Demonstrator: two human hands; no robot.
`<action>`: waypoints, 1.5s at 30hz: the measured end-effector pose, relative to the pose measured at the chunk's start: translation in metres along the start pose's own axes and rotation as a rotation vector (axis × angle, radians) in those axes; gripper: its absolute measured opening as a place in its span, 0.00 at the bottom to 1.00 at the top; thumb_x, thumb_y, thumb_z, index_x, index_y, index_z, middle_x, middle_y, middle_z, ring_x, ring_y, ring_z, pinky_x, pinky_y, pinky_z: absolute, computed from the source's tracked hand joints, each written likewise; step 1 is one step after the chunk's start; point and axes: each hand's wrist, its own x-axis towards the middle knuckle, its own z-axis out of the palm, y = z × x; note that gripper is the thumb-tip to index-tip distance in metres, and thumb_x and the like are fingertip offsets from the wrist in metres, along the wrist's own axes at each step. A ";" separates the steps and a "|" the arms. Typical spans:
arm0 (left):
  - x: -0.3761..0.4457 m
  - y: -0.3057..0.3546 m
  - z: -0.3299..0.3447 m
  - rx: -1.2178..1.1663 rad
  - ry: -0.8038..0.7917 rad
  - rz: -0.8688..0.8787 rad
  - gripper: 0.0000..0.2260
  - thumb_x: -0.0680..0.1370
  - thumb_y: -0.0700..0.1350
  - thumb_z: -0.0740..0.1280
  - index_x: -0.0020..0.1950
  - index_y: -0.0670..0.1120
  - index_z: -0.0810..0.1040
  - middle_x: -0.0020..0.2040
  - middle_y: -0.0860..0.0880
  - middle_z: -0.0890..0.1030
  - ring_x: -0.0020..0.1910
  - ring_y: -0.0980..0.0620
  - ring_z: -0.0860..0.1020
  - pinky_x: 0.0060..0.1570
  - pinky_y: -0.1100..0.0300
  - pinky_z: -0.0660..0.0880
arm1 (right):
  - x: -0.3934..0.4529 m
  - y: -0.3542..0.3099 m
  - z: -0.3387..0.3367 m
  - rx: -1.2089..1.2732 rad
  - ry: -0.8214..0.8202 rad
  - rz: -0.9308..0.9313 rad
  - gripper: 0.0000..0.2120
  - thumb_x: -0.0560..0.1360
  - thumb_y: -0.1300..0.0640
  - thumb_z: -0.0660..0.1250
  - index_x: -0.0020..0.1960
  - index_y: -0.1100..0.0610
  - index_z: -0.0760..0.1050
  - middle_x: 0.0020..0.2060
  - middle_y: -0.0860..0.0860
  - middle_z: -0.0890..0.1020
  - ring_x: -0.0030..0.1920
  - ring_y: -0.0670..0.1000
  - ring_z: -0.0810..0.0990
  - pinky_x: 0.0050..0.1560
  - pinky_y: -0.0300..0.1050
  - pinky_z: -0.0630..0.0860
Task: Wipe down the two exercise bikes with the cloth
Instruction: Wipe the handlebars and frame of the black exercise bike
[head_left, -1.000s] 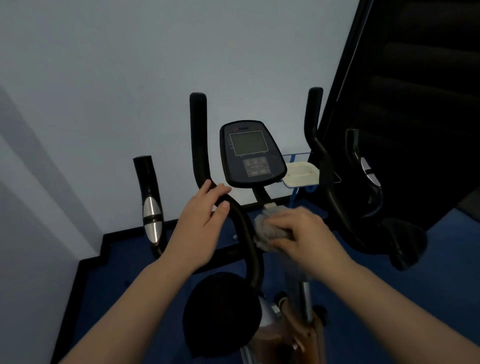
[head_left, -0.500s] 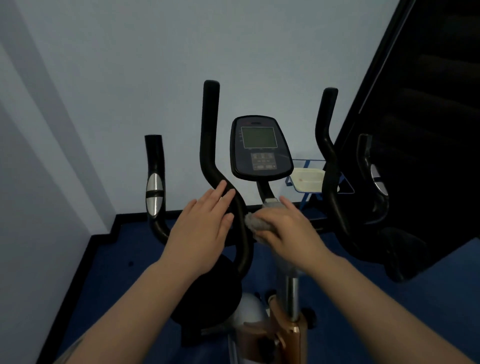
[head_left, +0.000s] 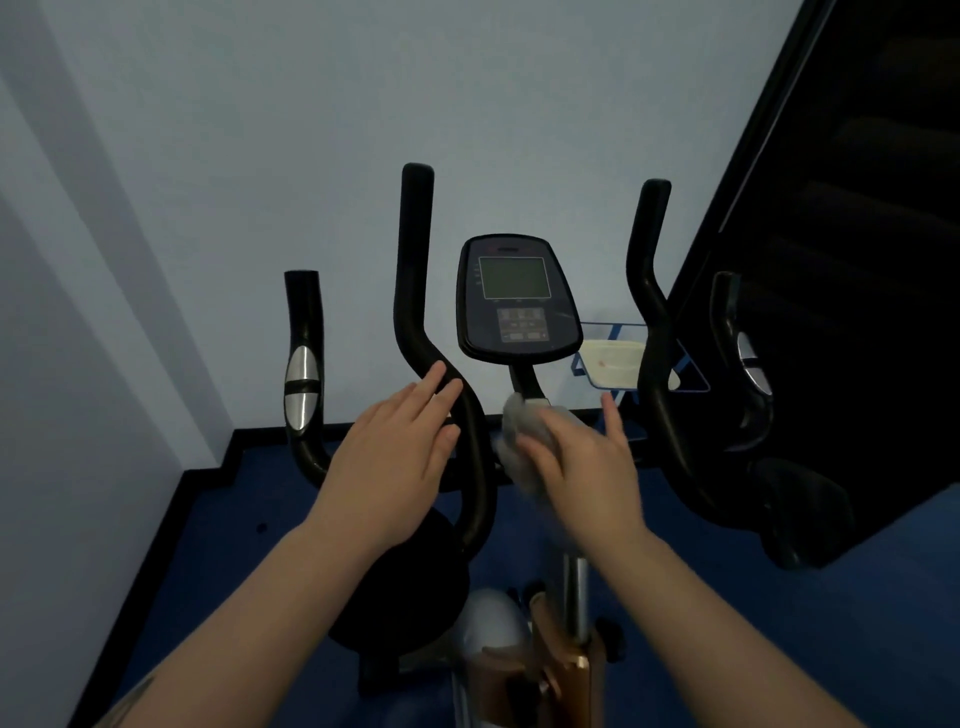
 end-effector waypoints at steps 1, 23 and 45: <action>0.000 0.000 0.000 0.001 0.005 0.000 0.23 0.84 0.53 0.49 0.79 0.54 0.55 0.80 0.57 0.50 0.77 0.54 0.58 0.74 0.56 0.55 | 0.007 -0.007 0.003 -0.014 -0.011 0.078 0.09 0.80 0.51 0.62 0.56 0.51 0.79 0.43 0.47 0.84 0.48 0.48 0.81 0.77 0.45 0.41; 0.000 0.002 -0.001 0.003 0.033 0.008 0.22 0.84 0.51 0.51 0.79 0.51 0.57 0.80 0.55 0.52 0.75 0.53 0.61 0.72 0.59 0.57 | 0.003 -0.032 0.019 -0.074 -0.097 0.152 0.10 0.83 0.51 0.56 0.55 0.52 0.75 0.46 0.49 0.82 0.47 0.50 0.77 0.46 0.45 0.72; -0.014 0.012 -0.014 0.004 0.145 -0.043 0.18 0.83 0.43 0.59 0.72 0.47 0.71 0.71 0.50 0.73 0.66 0.48 0.73 0.67 0.52 0.68 | -0.042 0.004 -0.032 0.588 0.261 0.292 0.18 0.78 0.57 0.65 0.52 0.32 0.73 0.48 0.31 0.80 0.52 0.33 0.78 0.47 0.26 0.75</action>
